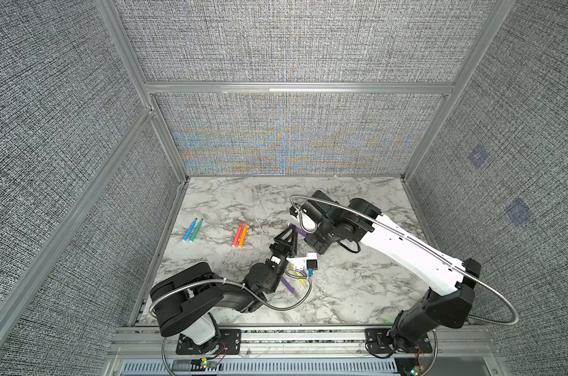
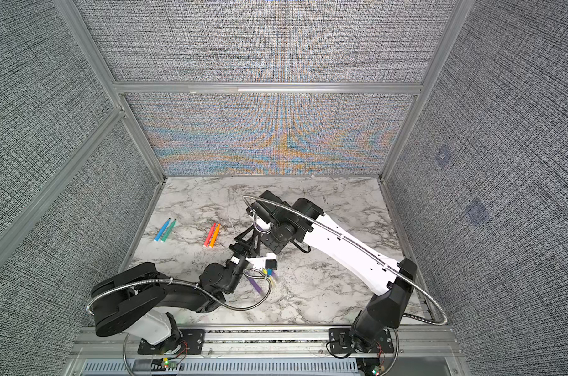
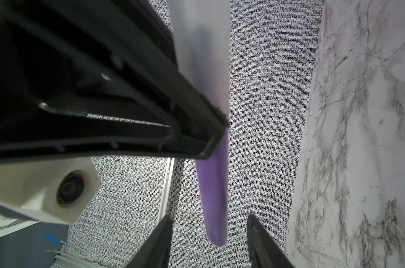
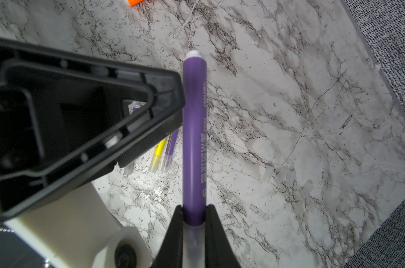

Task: Remove pen caps from pens
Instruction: Turn over the pen.

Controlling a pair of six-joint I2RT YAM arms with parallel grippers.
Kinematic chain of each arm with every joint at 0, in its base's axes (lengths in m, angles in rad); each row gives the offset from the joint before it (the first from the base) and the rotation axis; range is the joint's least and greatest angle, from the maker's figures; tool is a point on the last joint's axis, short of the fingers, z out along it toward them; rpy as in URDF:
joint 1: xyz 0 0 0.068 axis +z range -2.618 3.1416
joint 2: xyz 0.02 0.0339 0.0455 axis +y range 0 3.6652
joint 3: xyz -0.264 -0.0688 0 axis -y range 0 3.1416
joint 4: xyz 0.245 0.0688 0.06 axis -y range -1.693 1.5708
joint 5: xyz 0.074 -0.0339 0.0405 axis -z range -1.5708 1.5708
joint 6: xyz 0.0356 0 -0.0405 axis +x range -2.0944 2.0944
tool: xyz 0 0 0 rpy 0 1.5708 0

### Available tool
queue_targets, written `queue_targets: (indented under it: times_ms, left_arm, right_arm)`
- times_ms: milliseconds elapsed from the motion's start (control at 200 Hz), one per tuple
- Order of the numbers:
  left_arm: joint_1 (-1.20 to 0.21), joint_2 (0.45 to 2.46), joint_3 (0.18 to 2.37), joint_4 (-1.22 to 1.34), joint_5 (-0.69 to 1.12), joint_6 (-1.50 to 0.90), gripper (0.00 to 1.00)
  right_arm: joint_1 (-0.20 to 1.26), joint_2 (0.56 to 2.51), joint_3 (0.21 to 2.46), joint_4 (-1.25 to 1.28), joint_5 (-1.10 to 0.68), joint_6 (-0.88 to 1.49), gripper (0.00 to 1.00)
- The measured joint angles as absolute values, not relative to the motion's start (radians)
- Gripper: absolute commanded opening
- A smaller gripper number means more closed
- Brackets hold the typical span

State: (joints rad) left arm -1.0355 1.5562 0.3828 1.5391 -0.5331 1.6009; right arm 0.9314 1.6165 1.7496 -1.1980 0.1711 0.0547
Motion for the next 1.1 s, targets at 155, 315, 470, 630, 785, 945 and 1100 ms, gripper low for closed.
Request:
queue_targets:
  times_ms: [155,315,470,630,785,945,1100]
  left_arm:
    - [-1.036,1.554,0.383,1.539,-0.536,1.601,0.49]
    - [-1.037,1.554,0.383,1.539,-0.535,1.601,0.44]
    - [-1.042,1.552,0.382,1.539,-0.535,1.601,0.44]
    - [-1.046,1.543,0.381,1.539,-0.535,1.600,0.44]
    - [-1.048,1.544,0.381,1.539,-0.535,1.597,0.45]
    - [-1.053,1.548,0.389,1.539,-0.538,1.591,0.25]
    - [-1.053,1.542,0.386,1.539,-0.543,1.588,0.09]
  right_arm:
    - [0.936,1.578,1.729,-1.201,0.171,0.044,0.00]
    - [0.937,1.546,1.719,-1.200,0.171,0.028,0.00]
    - [0.937,1.544,1.702,-1.199,0.160,0.022,0.00]
    - [0.939,1.551,1.693,-1.196,0.153,0.018,0.00]
    - [0.945,1.555,1.690,-1.194,0.140,0.010,0.00]
    - [0.949,1.557,1.696,-1.192,0.134,0.010,0.00]
    - [0.950,1.559,1.703,-1.188,0.131,0.010,0.00]
